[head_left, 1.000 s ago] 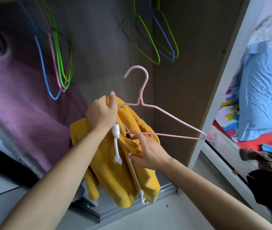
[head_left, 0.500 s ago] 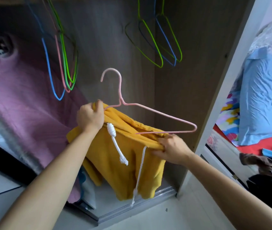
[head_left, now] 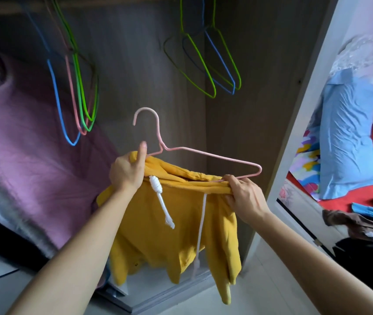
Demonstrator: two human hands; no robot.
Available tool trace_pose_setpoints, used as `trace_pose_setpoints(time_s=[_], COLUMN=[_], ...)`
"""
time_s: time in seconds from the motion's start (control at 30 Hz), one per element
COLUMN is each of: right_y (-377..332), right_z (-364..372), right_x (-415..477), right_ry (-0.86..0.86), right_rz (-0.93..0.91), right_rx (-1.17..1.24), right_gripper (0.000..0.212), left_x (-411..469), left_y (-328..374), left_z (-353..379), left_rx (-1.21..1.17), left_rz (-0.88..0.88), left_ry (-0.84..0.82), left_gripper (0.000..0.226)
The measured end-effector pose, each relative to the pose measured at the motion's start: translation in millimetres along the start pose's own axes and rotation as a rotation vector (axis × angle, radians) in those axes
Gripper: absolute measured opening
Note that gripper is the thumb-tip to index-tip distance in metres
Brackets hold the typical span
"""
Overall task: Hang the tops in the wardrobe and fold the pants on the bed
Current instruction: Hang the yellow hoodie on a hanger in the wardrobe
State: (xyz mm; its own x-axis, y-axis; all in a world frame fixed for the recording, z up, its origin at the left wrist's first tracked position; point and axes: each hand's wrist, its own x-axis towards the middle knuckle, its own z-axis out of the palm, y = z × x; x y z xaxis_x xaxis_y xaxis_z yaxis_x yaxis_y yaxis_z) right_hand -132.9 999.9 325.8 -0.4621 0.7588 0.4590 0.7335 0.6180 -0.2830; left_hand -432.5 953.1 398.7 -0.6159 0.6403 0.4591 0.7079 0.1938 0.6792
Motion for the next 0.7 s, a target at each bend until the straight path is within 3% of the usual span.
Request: trace_pose_setpoints(time_s=[0.13, 0.23, 0.37, 0.5, 0.7], right_y=[-11, -12, 8, 31, 52], right_z=[9, 14, 15, 5, -23], right_x=[3, 1, -9, -13, 11], right_ry=[0.118, 0.137, -0.068, -0.15, 0.011], right_rz=[-0.175, -0.175, -0.352, -0.315, -0.354], right_rx=[-0.006, -0.035, -0.127, -0.151, -0.207], right_gripper=[0.03, 0.038, 0.053, 0.045, 0.033], left_x=[-3, -2, -1, 7, 17], left_y=[22, 30, 28, 19, 8], left_z=[9, 17, 20, 15, 10], left_rx=[0.035, 0.102, 0.124, 0.126, 0.149], left_rz=[-0.001, -0.03, 0.026, 0.055, 0.231], left_ry=[-0.078, -0.021, 0.023, 0.052, 0.054], left_gripper=[0.082, 0.065, 0.039, 0.038, 0.046])
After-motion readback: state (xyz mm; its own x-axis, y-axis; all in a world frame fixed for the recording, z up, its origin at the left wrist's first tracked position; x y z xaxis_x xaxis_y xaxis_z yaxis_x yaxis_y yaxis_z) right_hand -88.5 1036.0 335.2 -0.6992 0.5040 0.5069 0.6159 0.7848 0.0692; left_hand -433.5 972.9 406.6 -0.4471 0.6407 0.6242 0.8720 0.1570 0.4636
